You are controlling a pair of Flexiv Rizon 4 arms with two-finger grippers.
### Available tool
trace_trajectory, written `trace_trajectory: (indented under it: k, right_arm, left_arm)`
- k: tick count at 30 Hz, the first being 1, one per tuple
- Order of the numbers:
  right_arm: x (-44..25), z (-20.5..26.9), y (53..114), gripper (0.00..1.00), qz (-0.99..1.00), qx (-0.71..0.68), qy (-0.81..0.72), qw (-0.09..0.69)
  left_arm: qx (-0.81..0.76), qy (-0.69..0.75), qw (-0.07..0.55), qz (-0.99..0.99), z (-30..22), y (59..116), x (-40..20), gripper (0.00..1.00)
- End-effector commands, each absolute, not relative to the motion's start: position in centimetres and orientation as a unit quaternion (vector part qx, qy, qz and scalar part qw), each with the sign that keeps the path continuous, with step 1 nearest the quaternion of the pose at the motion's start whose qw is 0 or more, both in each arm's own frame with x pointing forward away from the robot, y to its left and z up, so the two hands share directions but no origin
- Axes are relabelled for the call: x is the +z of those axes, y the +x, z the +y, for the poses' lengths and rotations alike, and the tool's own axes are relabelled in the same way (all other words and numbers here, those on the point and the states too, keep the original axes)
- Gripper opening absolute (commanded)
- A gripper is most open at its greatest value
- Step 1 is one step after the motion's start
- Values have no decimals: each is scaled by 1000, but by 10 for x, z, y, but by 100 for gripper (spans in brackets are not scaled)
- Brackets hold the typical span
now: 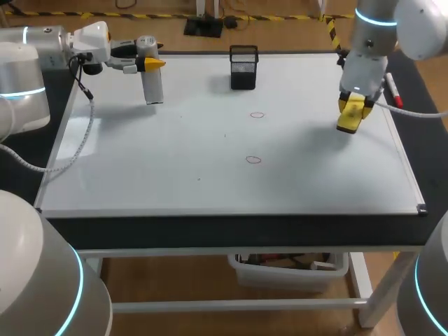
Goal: Pick up the inspection probe, press it on each red-marked spot on the whiteboard one by one, put down the probe, pick up the eraser, and wipe off all the red marks.
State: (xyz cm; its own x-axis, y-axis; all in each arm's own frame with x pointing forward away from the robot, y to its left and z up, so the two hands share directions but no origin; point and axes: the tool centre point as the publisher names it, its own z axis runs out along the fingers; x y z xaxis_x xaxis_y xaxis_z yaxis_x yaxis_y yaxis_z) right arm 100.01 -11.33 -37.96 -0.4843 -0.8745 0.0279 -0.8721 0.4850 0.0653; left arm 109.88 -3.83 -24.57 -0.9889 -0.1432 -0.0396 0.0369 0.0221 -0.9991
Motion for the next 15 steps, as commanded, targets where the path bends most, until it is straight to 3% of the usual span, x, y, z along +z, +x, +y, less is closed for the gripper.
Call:
trace_trajectory:
  k: [1,15]
  right_arm:
    - [-383,-123,1002,0,-862,-25,505,31]
    - [-382,-129,1001,0,-865,-29,500,31]
  left_arm:
    - [-698,-38,67,712,-39,1097,-245,0]
    - [-698,-38,67,712,-39,1097,-245,0]
